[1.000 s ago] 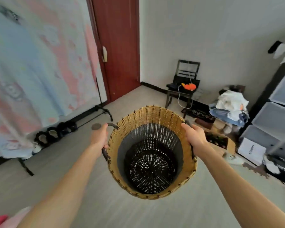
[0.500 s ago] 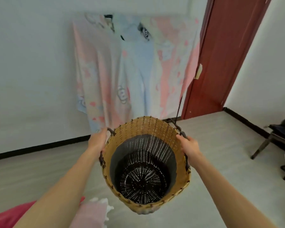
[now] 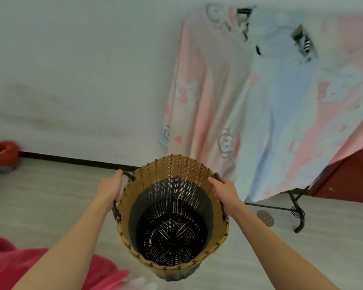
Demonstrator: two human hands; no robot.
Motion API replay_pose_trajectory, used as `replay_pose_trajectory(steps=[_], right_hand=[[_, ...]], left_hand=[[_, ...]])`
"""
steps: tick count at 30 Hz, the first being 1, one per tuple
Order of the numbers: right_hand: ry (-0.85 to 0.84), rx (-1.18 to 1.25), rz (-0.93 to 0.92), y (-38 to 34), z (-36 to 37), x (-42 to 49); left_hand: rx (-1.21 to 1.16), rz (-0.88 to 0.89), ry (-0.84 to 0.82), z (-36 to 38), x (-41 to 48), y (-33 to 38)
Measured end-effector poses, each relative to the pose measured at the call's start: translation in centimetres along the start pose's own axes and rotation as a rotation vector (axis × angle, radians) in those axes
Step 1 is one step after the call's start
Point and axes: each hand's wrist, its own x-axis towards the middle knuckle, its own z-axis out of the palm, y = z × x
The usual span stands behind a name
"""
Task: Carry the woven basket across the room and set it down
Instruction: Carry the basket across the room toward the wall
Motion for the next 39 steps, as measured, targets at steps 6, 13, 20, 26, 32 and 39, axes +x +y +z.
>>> replay_pose_trajectory(steps=[6,13,20,26,32,39], right_hand=[[-0.144,-0.108,-0.026,-3.9,9.4,11.9],[-0.223,-0.127,0.007,-8.0,20.2,24.4],[-0.235,-0.148,0.077,-12.2,28.8,35.2],[-0.226,-0.167,0.119,-13.3,35.5,45.2],[-0.166,-0.22,0.199,-12.2,41.1,53.1],[-0.075,-0.205,0.323,-8.8,47.0,59.5]], left_hand=[[0.009,-0.066,0.135,-1.7,10.2,1.0],[0.081,-0.108,0.179,-3.4,25.3,4.0],[0.126,-0.125,0.146,-3.0,38.2,7.4],[0.142,-0.194,0.126,-1.4,49.5,8.2],[0.204,-0.227,0.043,0.7,59.7,8.6],[0.231,-0.284,-0.139,2.8,71.7,5.8]])
